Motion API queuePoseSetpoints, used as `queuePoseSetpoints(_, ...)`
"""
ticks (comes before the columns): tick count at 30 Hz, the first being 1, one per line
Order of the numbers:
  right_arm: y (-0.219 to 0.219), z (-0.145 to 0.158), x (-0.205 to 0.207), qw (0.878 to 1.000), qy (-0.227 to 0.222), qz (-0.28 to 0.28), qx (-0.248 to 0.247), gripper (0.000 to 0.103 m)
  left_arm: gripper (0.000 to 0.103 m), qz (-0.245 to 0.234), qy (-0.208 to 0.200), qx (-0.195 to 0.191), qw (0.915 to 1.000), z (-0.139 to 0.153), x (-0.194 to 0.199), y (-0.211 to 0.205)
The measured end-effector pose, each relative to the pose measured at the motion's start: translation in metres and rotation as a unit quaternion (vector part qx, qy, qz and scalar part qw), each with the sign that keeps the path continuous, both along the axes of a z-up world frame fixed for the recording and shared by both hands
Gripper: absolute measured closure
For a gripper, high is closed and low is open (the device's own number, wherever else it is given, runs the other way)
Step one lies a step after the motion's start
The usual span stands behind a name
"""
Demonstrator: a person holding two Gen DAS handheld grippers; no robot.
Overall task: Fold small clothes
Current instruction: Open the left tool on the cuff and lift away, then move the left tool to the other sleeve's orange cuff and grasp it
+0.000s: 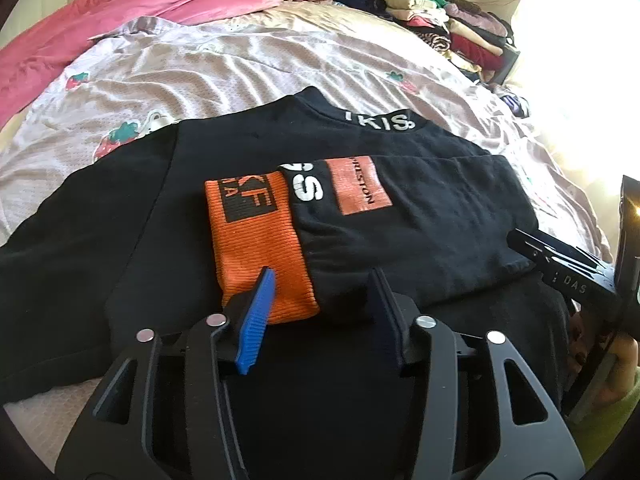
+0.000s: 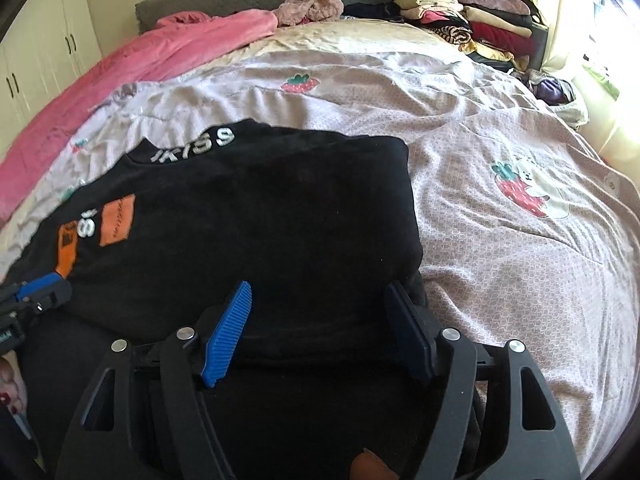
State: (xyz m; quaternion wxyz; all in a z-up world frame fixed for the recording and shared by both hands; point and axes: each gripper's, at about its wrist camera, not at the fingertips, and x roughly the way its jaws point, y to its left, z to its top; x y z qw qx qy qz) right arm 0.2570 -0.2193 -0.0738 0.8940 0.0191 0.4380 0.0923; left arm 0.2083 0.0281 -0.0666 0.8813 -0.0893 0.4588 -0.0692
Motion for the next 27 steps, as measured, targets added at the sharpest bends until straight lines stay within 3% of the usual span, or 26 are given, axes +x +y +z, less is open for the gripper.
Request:
queuePoseSetpoints(6,-0.008,0.016,-0.006,0.999,-0.024,-0.01,0.031,0.01,0.045,0.005,-0.006,-0.006,1.0,0.009,-0.004,0.004)
queuePoseSetpoints(16,-0.011,0.039,-0.015,0.996,-0.05,-0.015,0.073,0.006,0.028,0.015,-0.017,-0.014,0.9996,0.026,-0.013,0.016)
queuePoseSetpoints(18,-0.008,0.043,-0.017,0.996,-0.055,-0.011,0.073,0.006,0.019,0.02,-0.018,-0.015,0.9995,0.029,-0.014,0.019)
queuePoseSetpoints(27,0.014,0.063,-0.036,0.994,-0.074,0.022,0.078,0.005,0.019,0.033,-0.03,-0.021,0.9988,0.049,-0.029,0.037)
